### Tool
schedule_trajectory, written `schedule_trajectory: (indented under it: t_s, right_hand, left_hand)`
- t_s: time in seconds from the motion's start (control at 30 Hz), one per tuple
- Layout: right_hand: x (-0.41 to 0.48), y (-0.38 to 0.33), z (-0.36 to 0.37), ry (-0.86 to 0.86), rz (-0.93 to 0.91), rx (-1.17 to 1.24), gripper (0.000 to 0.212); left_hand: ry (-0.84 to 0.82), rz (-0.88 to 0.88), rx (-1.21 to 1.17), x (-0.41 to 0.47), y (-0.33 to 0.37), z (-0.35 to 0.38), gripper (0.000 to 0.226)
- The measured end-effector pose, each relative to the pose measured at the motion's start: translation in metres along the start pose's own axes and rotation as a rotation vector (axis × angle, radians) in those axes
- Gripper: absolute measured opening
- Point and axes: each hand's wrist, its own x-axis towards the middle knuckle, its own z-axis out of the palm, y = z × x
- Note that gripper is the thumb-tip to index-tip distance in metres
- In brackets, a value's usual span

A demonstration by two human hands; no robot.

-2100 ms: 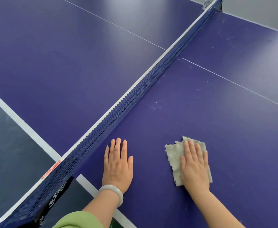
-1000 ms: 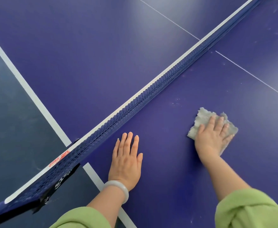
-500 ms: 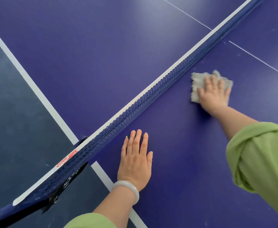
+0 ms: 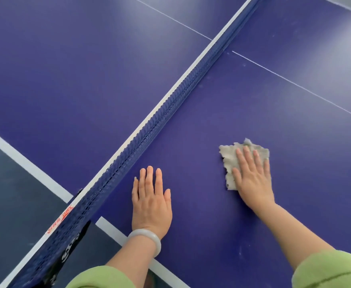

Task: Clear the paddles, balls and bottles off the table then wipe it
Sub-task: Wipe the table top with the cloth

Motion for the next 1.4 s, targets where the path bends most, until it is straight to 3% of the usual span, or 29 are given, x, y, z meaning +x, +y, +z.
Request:
schedule_trajectory:
  t_s: [0.1, 0.17, 0.23, 0.3, 0.4, 0.47, 0.57, 0.63, 0.7, 0.77, 0.9, 1.0, 1.07, 1.17, 1.27, 1.33, 1.4]
  right_hand:
    - [-0.006, 0.033, -0.009, -0.061, 0.632, 0.132, 0.060]
    - [-0.015, 0.001, -0.010, -0.061, 0.753, 0.143, 0.062]
    - [-0.032, -0.052, 0.001, -0.030, 0.569, 0.111, 0.062]
    - [-0.063, -0.099, 0.013, 0.025, 0.230, 0.058, 0.063]
    - [-0.109, -0.097, 0.020, -0.003, -0.098, 0.006, 0.062]
    - [-0.126, -0.053, 0.023, -0.007, -0.049, -0.011, 0.061]
    - [-0.137, 0.012, 0.021, -0.015, 0.389, 0.024, 0.060]
    - [-0.133, 0.018, 0.016, -0.070, 0.699, 0.090, 0.060]
    - [-0.124, -0.014, 0.009, -0.080, 0.842, 0.120, 0.062]
    - [-0.117, -0.065, 0.009, -0.073, 0.784, 0.129, 0.062]
    - [-0.156, -0.150, 0.026, 0.018, 0.257, 0.083, 0.064]
    - [-0.198, -0.116, 0.033, -0.036, 0.040, 0.058, 0.063]
    - [-0.216, -0.061, 0.041, -0.015, 0.132, -0.013, 0.062]
    - [-0.214, 0.004, 0.036, -0.028, 0.572, 0.020, 0.059]
    - [-0.186, -0.011, 0.022, -0.086, 0.861, 0.107, 0.062]
    - [-0.173, -0.054, 0.022, -0.025, 0.739, 0.110, 0.061]
    - [-0.178, -0.102, 0.029, 0.034, 0.430, 0.065, 0.064]
  left_hand:
    - [0.012, 0.006, -0.012, 0.001, 0.000, 0.000, 0.062]
    - [0.017, 0.009, -0.014, 0.001, 0.000, 0.000, 0.062]
    - [0.025, 0.019, -0.020, 0.000, -0.001, 0.000, 0.062]
    - [0.043, 0.021, -0.032, 0.000, -0.001, 0.001, 0.057]
    - [0.055, 0.026, -0.050, -0.001, -0.002, 0.000, 0.057]
    - [0.054, 0.033, -0.055, -0.001, -0.003, -0.001, 0.061]
    - [0.044, 0.037, -0.062, -0.002, -0.002, -0.001, 0.062]
    - [0.034, 0.034, -0.058, -0.002, -0.003, -0.001, 0.061]
    - [0.030, 0.040, -0.060, -0.003, -0.002, -0.001, 0.060]
    - [0.029, 0.040, -0.068, -0.002, -0.003, -0.001, 0.060]
    - [0.050, 0.036, -0.086, -0.002, -0.003, 0.000, 0.059]
    - [0.047, 0.034, -0.066, -0.003, -0.002, 0.000, 0.060]
    - [0.035, 0.030, -0.046, -0.003, -0.002, -0.001, 0.060]
    - [0.036, 0.030, -0.027, -0.003, -0.001, -0.002, 0.061]
    - [0.042, 0.023, -0.031, -0.003, 0.000, -0.002, 0.060]
    - [0.038, 0.025, -0.023, -0.004, 0.001, -0.003, 0.060]
    - [0.030, 0.023, -0.022, -0.004, 0.001, -0.003, 0.060]
